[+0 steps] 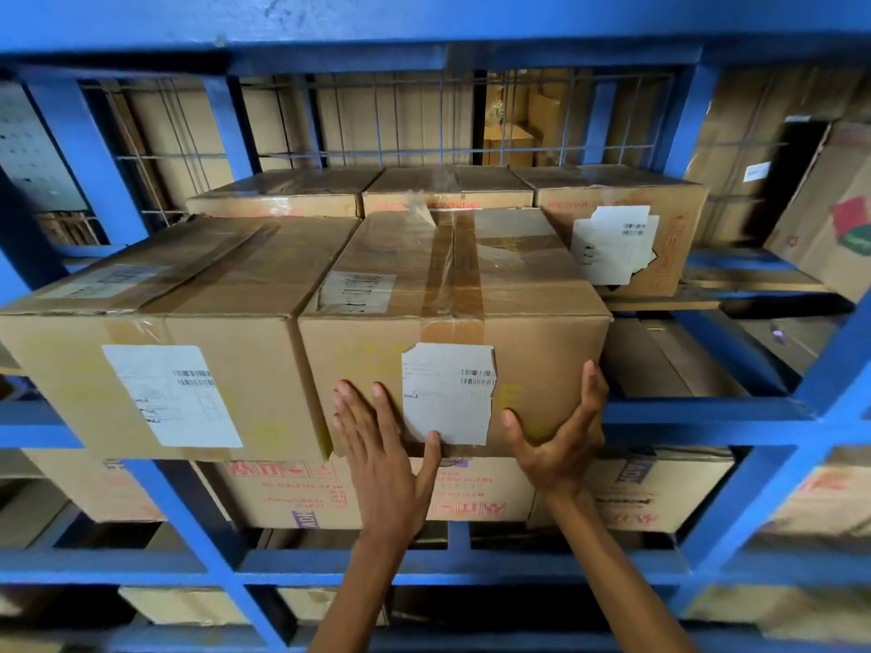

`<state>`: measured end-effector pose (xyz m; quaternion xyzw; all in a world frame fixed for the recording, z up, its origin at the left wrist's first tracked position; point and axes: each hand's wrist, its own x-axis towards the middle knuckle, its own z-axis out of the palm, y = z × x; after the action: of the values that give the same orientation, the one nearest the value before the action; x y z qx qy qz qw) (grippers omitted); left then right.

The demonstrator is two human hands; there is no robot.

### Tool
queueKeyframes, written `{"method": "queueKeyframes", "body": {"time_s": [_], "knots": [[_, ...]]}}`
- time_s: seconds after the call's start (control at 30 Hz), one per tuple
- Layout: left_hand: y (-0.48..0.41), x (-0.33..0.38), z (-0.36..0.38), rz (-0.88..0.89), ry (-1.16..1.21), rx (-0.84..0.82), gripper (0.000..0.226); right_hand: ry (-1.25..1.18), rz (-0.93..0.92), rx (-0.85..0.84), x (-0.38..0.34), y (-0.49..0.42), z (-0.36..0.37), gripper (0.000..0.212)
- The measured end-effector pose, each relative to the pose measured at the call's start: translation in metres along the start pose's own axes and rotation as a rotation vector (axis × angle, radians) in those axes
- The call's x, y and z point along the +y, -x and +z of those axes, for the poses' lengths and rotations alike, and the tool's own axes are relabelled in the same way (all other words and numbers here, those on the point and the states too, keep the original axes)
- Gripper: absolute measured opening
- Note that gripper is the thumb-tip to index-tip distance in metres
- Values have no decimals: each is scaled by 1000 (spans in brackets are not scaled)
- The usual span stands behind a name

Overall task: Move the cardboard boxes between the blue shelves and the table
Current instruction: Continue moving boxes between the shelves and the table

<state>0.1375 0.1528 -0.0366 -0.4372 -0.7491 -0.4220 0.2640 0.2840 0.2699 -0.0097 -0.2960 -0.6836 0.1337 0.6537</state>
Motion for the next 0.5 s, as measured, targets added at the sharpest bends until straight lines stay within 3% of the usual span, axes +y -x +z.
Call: {"method": "queueKeyframes", "body": {"time_s": [0.1, 0.3, 0.5], "knots": [[3, 0, -2, -3, 3, 15, 91, 20, 9, -3, 0, 2, 0, 84], [-16, 1, -12, 69, 19, 115, 86, 239, -318, 86, -15, -7, 6, 83], [-36, -17, 14, 205, -56, 246, 67, 444, -407, 43, -14, -9, 30, 67]]}}
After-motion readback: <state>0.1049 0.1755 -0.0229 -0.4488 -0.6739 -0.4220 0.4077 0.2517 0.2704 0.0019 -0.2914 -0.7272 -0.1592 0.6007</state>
